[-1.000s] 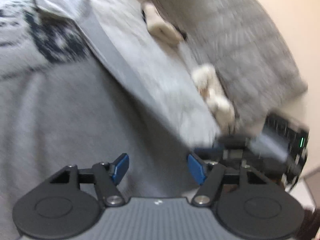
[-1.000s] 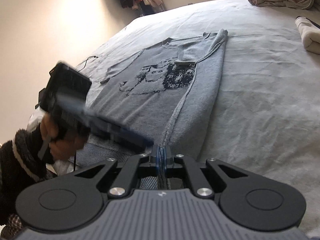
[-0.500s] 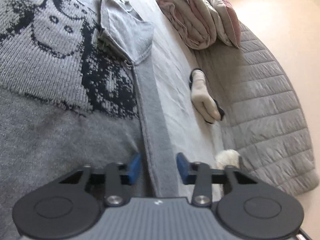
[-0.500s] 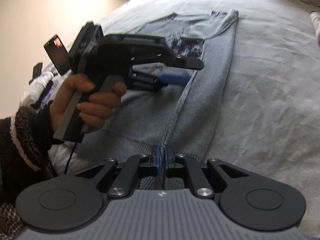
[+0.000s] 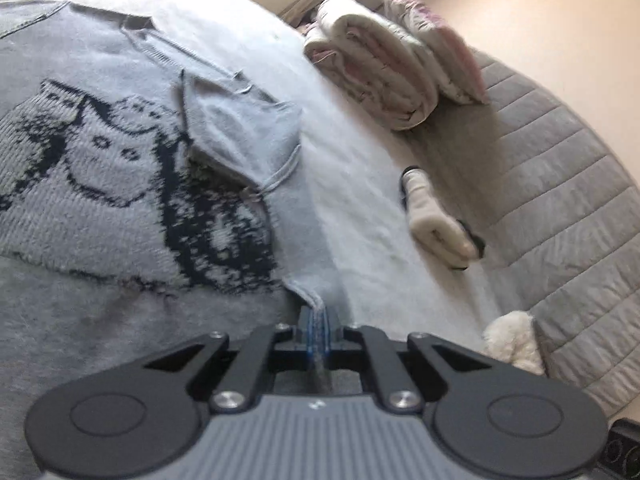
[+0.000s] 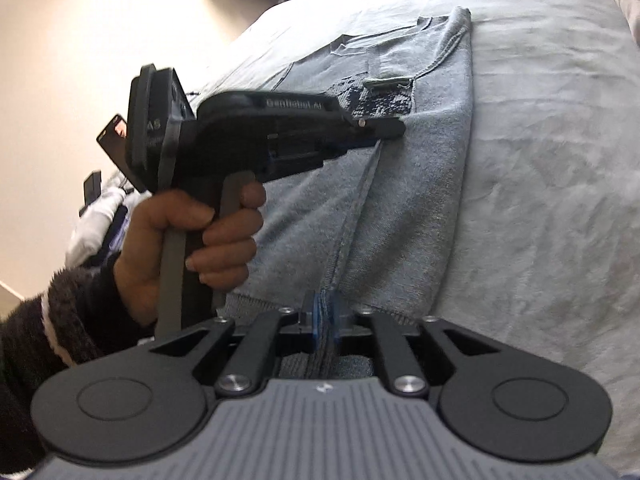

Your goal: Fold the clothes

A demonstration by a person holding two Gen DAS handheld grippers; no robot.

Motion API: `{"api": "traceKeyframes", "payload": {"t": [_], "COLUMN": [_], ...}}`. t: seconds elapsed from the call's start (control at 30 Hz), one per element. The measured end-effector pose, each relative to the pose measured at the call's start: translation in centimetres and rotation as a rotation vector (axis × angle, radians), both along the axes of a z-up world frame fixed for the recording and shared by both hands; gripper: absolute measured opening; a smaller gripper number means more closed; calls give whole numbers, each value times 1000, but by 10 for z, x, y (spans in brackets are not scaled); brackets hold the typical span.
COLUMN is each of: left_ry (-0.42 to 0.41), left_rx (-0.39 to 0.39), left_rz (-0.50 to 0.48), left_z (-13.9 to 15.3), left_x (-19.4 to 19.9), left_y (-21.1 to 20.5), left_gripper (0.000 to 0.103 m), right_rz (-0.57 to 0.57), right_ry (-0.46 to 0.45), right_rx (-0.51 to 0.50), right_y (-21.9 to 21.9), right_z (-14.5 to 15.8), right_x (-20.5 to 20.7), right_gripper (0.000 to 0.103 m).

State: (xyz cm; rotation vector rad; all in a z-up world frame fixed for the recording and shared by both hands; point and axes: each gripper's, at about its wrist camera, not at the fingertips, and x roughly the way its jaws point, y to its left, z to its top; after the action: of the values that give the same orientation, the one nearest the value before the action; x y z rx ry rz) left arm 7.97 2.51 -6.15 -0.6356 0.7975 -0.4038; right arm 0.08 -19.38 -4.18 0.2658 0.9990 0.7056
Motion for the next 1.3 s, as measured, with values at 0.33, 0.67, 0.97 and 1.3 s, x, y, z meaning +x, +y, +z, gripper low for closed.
{"api": "traceKeyframes", "payload": {"t": [0.33,0.67,0.97,1.3], "left_ry": [46,63,-20,-60], "left_rx": [-10,-35,93,194], "left_rz": [35,100,209,309], "left_z": [-6,-1,19,-2], "left_x": [3,2,72,151], "left_y": [7,21,46,61], "left_gripper": [12,30,35,35], "right_rz": [140,15,-157,-355], "right_ry": [69,55,-124,-148], "right_rx": [-88,2,-13,8], "right_y": [21,-2,-8,-6], "right_z": [-12,3,41,-14], "right_x": [-7,21,148,274], "right_gripper": [17,40,41,41]}}
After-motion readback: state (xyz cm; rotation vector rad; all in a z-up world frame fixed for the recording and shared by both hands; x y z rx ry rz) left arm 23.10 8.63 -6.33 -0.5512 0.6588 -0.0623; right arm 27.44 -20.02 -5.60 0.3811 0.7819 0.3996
